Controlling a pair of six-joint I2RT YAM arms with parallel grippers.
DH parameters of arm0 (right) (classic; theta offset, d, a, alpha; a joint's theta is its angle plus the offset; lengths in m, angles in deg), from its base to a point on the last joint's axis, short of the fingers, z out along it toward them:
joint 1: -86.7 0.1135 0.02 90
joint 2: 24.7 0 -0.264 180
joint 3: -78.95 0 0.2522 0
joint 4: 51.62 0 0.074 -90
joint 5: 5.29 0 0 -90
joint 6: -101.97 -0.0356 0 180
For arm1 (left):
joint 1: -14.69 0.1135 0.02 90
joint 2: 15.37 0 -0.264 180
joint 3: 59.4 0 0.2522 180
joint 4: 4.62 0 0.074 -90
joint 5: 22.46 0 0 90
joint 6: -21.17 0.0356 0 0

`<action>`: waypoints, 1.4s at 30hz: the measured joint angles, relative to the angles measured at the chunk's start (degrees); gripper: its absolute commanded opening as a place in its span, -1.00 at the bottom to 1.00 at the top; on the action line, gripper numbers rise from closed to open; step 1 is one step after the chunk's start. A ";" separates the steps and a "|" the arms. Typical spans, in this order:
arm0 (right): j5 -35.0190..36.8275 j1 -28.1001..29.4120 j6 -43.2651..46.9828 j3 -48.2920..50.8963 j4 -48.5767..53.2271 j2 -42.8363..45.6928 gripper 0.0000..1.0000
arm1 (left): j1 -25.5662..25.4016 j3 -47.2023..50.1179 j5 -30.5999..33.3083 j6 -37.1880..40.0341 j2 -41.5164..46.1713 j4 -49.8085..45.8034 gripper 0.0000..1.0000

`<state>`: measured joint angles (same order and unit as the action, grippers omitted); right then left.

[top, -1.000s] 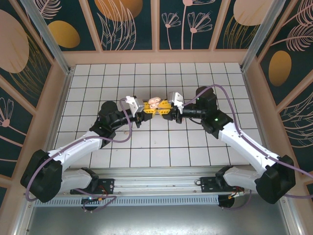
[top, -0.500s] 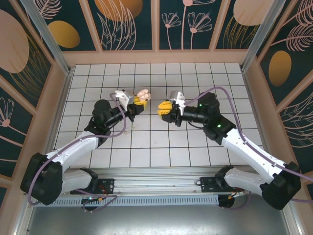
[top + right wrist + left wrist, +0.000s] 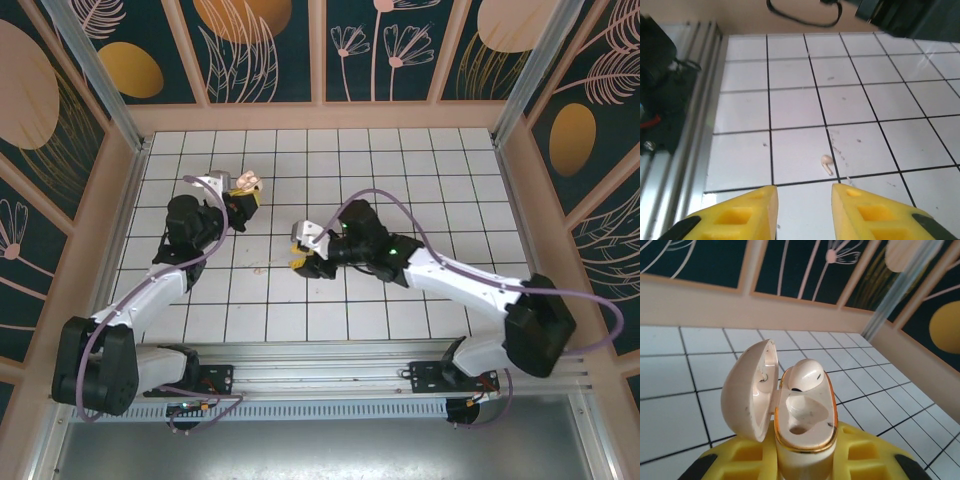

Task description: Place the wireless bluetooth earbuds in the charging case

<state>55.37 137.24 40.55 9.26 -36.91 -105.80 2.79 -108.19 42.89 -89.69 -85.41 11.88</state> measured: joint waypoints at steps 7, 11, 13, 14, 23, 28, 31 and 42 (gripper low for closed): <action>0.79 1.81 12.04 -10.12 5.99 -14.36 -0.25 | 5.07 2.08 1.14 -5.01 -1.62 -2.45 -0.69; 0.37 2.73 16.72 -15.06 8.61 -21.68 -0.26 | 7.80 2.54 1.38 -6.29 -1.66 -3.72 -0.69; 0.07 2.99 18.60 -17.46 9.68 -25.11 -0.25 | 8.85 2.80 1.46 -6.67 -1.66 -3.82 -0.69; -0.17 3.04 19.26 -18.34 10.08 -26.36 -0.24 | 9.16 2.93 1.62 -6.86 -1.66 -3.93 -0.69; -1.40 3.08 22.43 -27.15 11.39 -37.40 -0.24 | 9.77 4.87 2.71 -8.04 -1.99 -3.91 -0.70; -2.21 3.08 22.56 -28.79 11.74 -40.87 -0.24 | 9.77 5.05 2.99 -8.15 -2.03 -3.69 -0.70; -2.27 3.08 22.53 -30.08 11.80 -42.49 -0.24 | 9.77 5.05 3.28 -8.15 -2.03 -3.54 -0.70; -3.67 3.02 22.53 -35.26 12.22 -47.69 -0.24 | 9.77 5.05 4.22 -8.15 -2.03 -3.52 -0.70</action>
<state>51.70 140.26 63.09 -25.99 -24.69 -153.50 12.56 -103.14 47.11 -97.84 -87.44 8.36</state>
